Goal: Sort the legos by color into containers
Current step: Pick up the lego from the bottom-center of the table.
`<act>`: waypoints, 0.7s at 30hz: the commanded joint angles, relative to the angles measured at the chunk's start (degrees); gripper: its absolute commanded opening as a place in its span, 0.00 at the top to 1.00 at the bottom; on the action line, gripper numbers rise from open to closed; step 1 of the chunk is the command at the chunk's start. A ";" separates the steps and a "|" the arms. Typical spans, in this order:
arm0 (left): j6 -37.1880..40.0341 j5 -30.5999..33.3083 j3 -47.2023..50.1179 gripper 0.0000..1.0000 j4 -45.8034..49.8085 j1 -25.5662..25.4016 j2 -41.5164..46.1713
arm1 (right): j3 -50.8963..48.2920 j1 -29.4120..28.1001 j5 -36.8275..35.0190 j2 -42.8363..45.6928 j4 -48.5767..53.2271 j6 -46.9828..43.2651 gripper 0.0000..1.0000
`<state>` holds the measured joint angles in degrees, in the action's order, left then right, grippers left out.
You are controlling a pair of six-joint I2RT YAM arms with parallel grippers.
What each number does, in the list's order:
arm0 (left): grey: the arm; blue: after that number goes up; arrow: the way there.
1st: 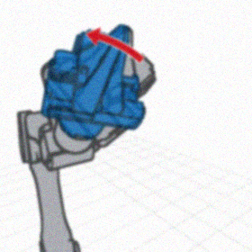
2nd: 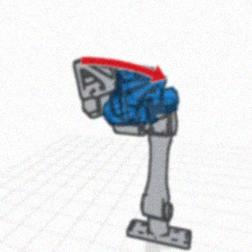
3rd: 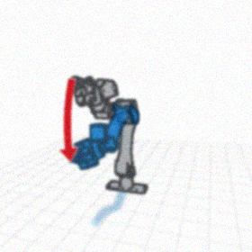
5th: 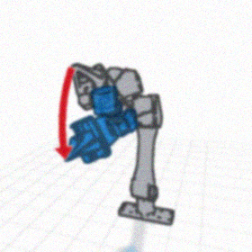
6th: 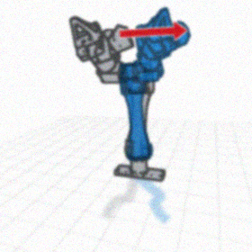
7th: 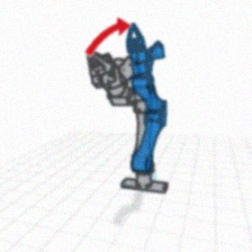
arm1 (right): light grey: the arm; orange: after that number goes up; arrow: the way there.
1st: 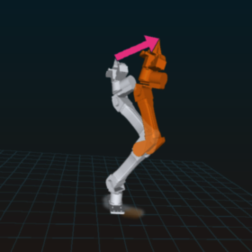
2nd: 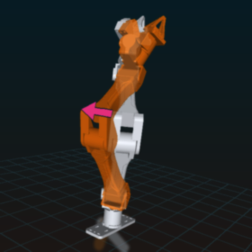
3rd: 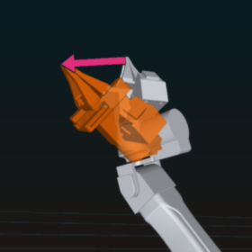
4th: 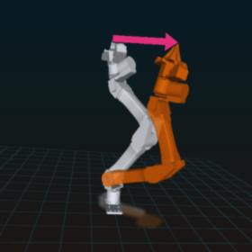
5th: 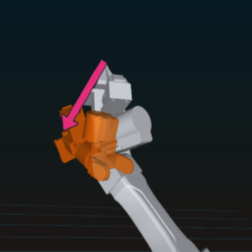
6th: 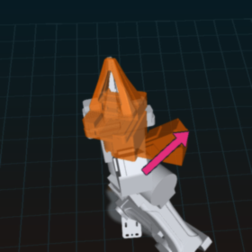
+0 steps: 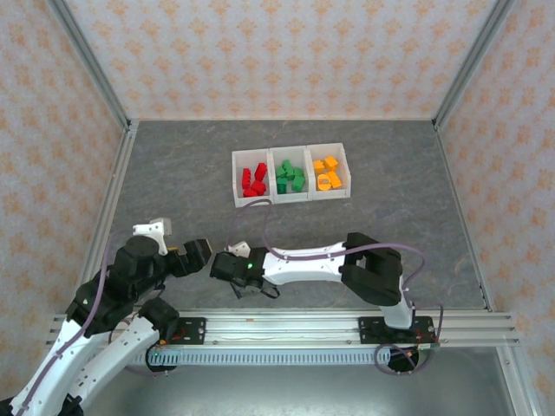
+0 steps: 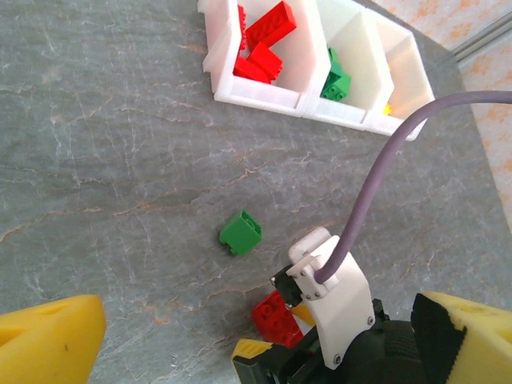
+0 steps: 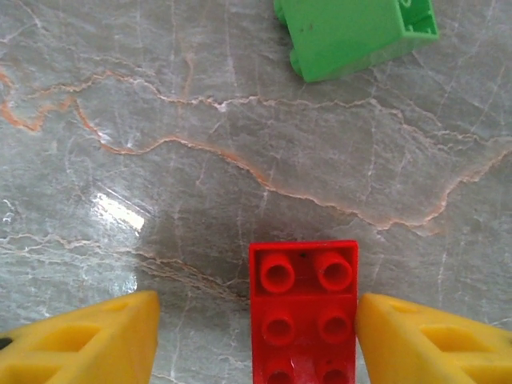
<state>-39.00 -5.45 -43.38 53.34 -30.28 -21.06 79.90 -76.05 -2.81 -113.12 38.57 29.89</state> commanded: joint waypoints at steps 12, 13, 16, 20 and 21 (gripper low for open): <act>-0.29 1.08 0.85 0.01 0.79 -0.04 0.42 | -3.21 3.92 -0.08 -1.29 0.74 -2.20 0.38; -0.20 0.91 1.05 0.01 0.51 -0.05 0.22 | -3.33 4.06 0.09 -1.46 0.72 -2.42 0.39; -0.11 0.66 1.39 0.01 -0.27 -0.12 -0.08 | -3.22 4.16 0.42 -2.03 0.48 -3.29 0.40; -0.27 0.79 1.36 0.01 -0.65 -0.05 -0.34 | -2.99 4.24 0.85 -2.55 0.42 -3.80 0.51; -0.28 0.85 1.36 0.01 -0.58 -0.04 -0.33 | -2.98 4.33 0.96 -2.64 0.42 -4.13 0.57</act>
<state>-39.18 -5.48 -42.37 53.54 -30.28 -21.12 77.67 -72.27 -1.13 -113.91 37.43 27.05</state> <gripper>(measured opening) 0.992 0.455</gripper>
